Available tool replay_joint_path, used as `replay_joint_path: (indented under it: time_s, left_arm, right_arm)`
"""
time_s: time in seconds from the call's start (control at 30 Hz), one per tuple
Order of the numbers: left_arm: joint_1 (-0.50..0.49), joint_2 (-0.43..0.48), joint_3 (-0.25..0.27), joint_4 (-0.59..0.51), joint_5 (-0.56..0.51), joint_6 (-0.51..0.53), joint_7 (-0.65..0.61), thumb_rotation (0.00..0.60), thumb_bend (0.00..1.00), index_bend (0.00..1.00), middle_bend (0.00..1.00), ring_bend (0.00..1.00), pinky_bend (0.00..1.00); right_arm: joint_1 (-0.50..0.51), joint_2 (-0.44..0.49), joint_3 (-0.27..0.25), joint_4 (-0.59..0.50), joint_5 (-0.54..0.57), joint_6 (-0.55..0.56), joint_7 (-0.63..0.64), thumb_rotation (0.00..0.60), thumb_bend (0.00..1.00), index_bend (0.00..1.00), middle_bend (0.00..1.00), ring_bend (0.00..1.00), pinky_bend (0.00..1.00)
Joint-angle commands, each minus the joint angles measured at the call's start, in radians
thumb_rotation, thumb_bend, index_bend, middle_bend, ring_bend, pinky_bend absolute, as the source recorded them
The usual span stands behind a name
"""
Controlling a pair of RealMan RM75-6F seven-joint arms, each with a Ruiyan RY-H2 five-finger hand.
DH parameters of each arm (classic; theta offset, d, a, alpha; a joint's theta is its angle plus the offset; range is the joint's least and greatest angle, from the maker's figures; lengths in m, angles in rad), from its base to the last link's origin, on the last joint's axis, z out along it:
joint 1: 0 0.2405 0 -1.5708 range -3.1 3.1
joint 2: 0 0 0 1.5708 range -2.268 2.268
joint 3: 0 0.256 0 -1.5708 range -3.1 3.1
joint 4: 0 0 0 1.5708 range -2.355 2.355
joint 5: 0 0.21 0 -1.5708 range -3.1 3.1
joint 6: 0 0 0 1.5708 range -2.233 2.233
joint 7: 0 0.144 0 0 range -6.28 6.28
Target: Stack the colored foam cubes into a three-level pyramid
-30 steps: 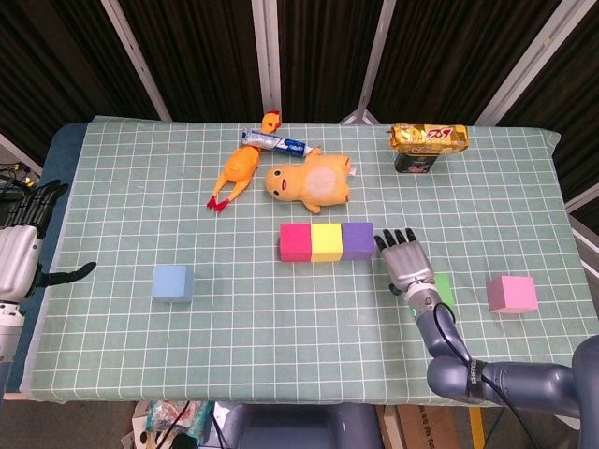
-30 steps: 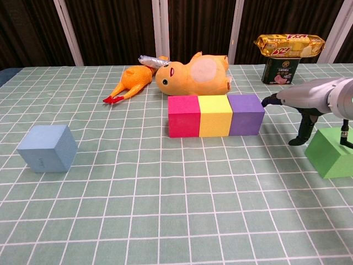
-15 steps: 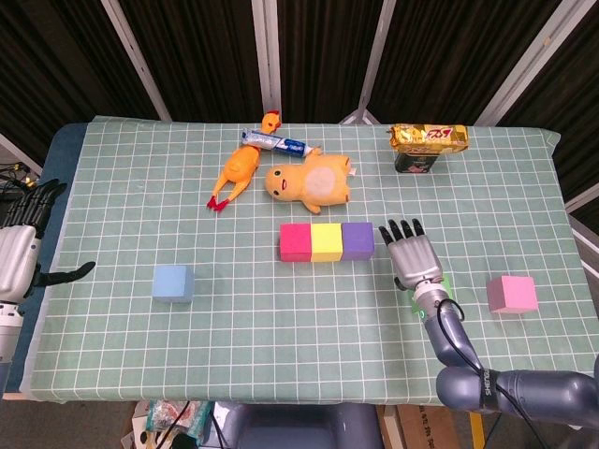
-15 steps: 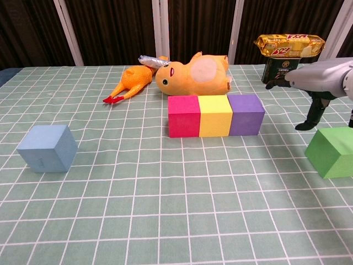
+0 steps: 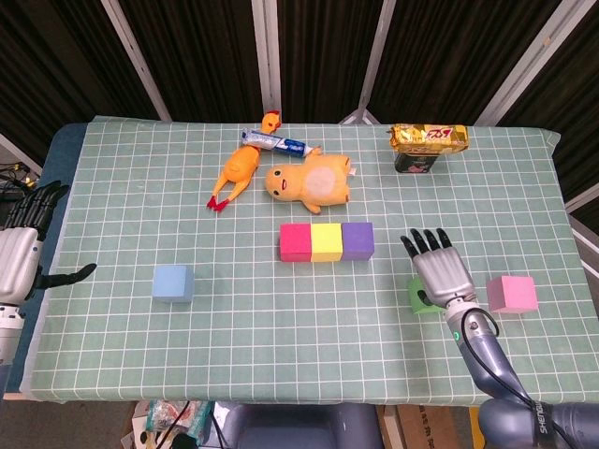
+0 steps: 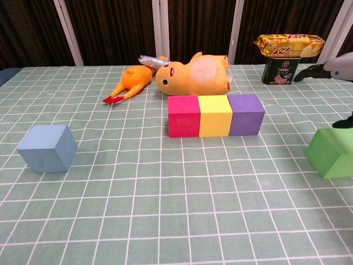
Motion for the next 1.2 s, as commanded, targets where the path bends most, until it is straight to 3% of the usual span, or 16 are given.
replay_joint_path:
  time_s: [0.03,0.4,0.73,1.2]
  left_arm:
    - [-0.001,-0.003,0.001,0.001,0.001,0.0,0.004,0.6,0.1,0.0,0.02,0.0,0.0]
    - [0.0,-0.005,0.003,0.004,0.007,0.002,0.004,0.6,0.1,0.0,0.02,0.0,0.0]
    - [0.004,0.001,0.001,0.0,0.014,0.007,-0.005,0.6,0.1,0.0,0.02,0.0,0.0]
    - [0.003,-0.004,0.002,0.002,0.013,0.008,-0.002,0.6,0.11,0.0,0.02,0.0,0.0]
  right_arm:
    - [-0.022,0.015,-0.028,-0.014,-0.023,-0.015,0.004,0.6,0.3,0.0,0.0,0.0,0.0]
    - [-0.08,-0.015,-0.067,0.019,-0.058,-0.026,0.021,0.6,0.3,0.0,0.0,0.0,0.0]
    - [-0.125,-0.066,-0.067,0.133,-0.093,-0.036,0.057,0.6,0.3,0.0,0.0,0.0,0.0]
    - [-0.139,-0.104,-0.039,0.196,-0.065,-0.073,0.066,0.6,0.3,0.0,0.0,0.0,0.0]
